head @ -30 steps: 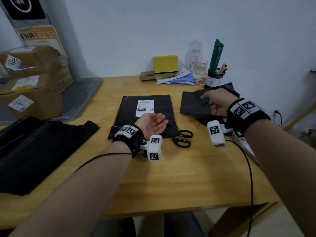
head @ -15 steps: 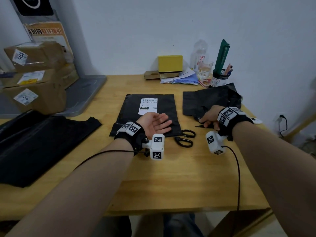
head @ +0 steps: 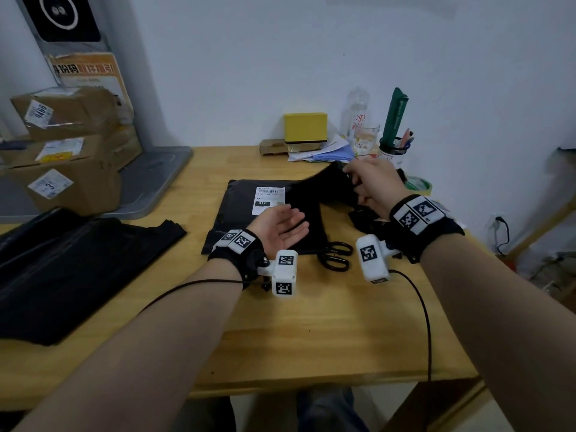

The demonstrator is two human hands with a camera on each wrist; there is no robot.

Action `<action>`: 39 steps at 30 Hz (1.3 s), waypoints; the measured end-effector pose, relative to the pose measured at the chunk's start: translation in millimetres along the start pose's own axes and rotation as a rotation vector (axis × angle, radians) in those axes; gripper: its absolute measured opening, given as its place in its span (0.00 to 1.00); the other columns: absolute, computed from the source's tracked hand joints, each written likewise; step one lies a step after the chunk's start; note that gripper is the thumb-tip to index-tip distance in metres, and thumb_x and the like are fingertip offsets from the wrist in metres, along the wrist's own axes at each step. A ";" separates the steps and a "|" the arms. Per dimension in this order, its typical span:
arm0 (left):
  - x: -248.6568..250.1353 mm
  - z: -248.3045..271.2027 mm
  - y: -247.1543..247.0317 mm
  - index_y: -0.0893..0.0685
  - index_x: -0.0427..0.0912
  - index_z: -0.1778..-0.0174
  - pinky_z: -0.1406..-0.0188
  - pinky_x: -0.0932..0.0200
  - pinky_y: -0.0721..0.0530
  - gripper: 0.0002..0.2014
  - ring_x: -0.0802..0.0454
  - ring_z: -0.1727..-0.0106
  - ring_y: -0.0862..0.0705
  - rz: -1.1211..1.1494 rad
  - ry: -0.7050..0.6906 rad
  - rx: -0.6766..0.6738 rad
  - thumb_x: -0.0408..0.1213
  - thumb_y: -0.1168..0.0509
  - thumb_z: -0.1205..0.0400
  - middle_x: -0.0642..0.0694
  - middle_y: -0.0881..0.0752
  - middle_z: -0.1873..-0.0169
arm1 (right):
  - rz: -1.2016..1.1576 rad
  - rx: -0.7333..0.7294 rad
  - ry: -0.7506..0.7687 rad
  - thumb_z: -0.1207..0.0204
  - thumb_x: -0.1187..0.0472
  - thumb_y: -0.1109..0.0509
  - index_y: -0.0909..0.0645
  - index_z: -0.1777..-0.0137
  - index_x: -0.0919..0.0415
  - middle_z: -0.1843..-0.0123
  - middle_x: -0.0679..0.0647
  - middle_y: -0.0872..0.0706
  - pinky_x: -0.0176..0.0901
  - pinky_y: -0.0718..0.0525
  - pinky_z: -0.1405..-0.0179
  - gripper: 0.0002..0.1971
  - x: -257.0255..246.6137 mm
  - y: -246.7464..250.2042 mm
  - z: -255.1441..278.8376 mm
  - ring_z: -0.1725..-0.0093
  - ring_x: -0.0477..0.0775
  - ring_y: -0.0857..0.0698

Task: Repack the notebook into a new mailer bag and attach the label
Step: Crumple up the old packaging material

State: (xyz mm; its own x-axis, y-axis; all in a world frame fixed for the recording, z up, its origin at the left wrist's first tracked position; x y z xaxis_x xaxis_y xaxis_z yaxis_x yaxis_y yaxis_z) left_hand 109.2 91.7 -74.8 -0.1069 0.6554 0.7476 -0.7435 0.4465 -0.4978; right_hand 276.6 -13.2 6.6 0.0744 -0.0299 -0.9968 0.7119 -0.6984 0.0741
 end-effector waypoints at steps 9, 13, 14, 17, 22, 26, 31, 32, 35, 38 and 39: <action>40.5 38.9 -8.0 0.17 0.42 0.41 0.44 0.47 0.13 0.27 0.43 0.46 0.13 -0.095 -0.113 -0.238 0.63 0.32 0.21 0.42 0.13 0.52 | 0.020 -0.444 -0.015 0.22 0.68 0.38 0.31 0.66 0.57 0.78 0.51 0.34 0.39 0.46 0.76 0.11 -26.1 -75.3 38.8 0.82 0.49 0.41; 42.1 43.6 5.5 0.14 0.39 0.41 0.53 0.52 0.12 0.22 0.44 0.56 0.12 -0.231 -0.179 -0.105 0.53 0.27 0.21 0.38 0.11 0.57 | 0.294 -0.632 -0.039 0.19 0.66 0.33 0.27 0.57 0.57 0.75 0.52 0.30 0.37 0.42 0.80 0.07 -15.6 -100.0 49.2 0.78 0.49 0.39; 42.7 44.2 10.1 0.14 0.37 0.37 0.54 0.53 0.12 0.23 0.44 0.54 0.11 -0.238 -0.196 -0.077 0.51 0.26 0.21 0.37 0.10 0.52 | 0.325 -0.658 -0.055 0.18 0.66 0.33 0.28 0.56 0.57 0.75 0.52 0.32 0.37 0.42 0.81 0.08 -14.2 -102.4 51.3 0.77 0.48 0.40; 44.8 44.8 24.5 0.15 0.38 0.34 0.59 0.55 0.11 0.23 0.44 0.49 0.10 -0.232 -0.232 -0.012 0.47 0.25 0.21 0.35 0.11 0.41 | 0.328 -0.634 -0.076 0.15 0.66 0.35 0.26 0.51 0.57 0.75 0.49 0.37 0.36 0.43 0.82 0.04 -13.6 -102.9 54.9 0.78 0.47 0.41; 44.4 56.9 35.3 0.16 0.40 0.36 0.63 0.56 0.11 0.17 0.47 0.52 0.11 -0.234 -0.200 0.031 0.41 0.27 0.19 0.41 0.10 0.45 | 0.014 -0.195 0.018 0.12 0.67 0.45 0.16 0.48 0.62 0.74 0.50 0.35 0.38 0.42 0.81 0.15 -19.0 -87.8 36.5 0.78 0.47 0.40; 44.0 65.4 29.3 0.15 0.41 0.41 0.55 0.52 0.11 0.11 0.46 0.52 0.11 -0.300 -0.211 -0.005 0.37 0.28 0.19 0.41 0.10 0.46 | -0.193 -0.071 0.092 0.09 0.66 0.50 0.18 0.39 0.61 0.71 0.51 0.33 0.40 0.36 0.78 0.17 -27.7 -87.2 30.6 0.77 0.47 0.37; 40.4 69.6 16.0 0.16 0.36 0.35 0.49 0.50 0.11 0.16 0.44 0.49 0.11 -0.406 -0.248 -0.030 0.33 0.29 0.19 0.39 0.09 0.48 | -0.206 -0.056 0.189 0.10 0.66 0.49 0.19 0.32 0.63 0.65 0.52 0.18 0.41 0.24 0.68 0.18 -33.2 -102.5 41.0 0.69 0.48 0.23; 39.8 71.2 11.9 0.15 0.37 0.36 0.53 0.51 0.11 0.15 0.44 0.48 0.11 -0.412 -0.259 -0.045 0.36 0.29 0.18 0.39 0.09 0.48 | -0.178 -0.077 0.210 0.10 0.66 0.49 0.18 0.33 0.62 0.59 0.53 0.13 0.43 0.18 0.60 0.18 -31.1 -107.0 42.9 0.62 0.50 0.17; 40.2 74.9 1.0 0.15 0.40 0.36 0.69 0.58 0.15 0.18 0.44 0.55 0.12 -0.346 -0.290 -0.053 0.46 0.29 0.18 0.40 0.12 0.51 | -0.007 -0.084 0.296 0.10 0.64 0.47 0.16 0.31 0.63 0.39 0.58 0.10 0.51 0.17 0.30 0.19 -27.2 -113.4 51.7 0.37 0.54 0.13; 42.6 75.4 -1.9 0.16 0.40 0.34 0.69 0.57 0.14 0.23 0.44 0.56 0.11 -0.275 -0.293 -0.024 0.50 0.27 0.20 0.41 0.11 0.50 | 0.077 -0.136 0.211 0.14 0.52 0.45 0.12 0.39 0.57 0.39 0.58 0.10 0.56 0.18 0.30 0.20 -20.6 -118.1 56.2 0.36 0.58 0.13; 43.0 75.2 -1.4 0.16 0.39 0.36 0.68 0.57 0.14 0.22 0.45 0.57 0.11 -0.265 -0.295 -0.020 0.49 0.27 0.20 0.41 0.10 0.52 | 0.094 -0.138 0.158 0.18 0.43 0.44 0.13 0.39 0.57 0.39 0.58 0.11 0.58 0.18 0.30 0.24 -17.6 -118.1 56.5 0.36 0.59 0.13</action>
State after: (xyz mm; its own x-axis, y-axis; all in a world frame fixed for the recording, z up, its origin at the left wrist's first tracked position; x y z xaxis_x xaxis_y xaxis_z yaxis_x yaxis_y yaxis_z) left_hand 56.0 73.5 -8.9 -0.1005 0.3137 0.9442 -0.7581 0.5904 -0.2769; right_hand 151.8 29.4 13.7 0.2450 0.0297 -0.9691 0.7850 -0.5927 0.1803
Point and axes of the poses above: each hand's wrist, its own z-axis away from the middle knuckle, its own y-axis out of the back of the hand, x = y × z, the point moved 3 cm from there along -z, towards the middle knuckle
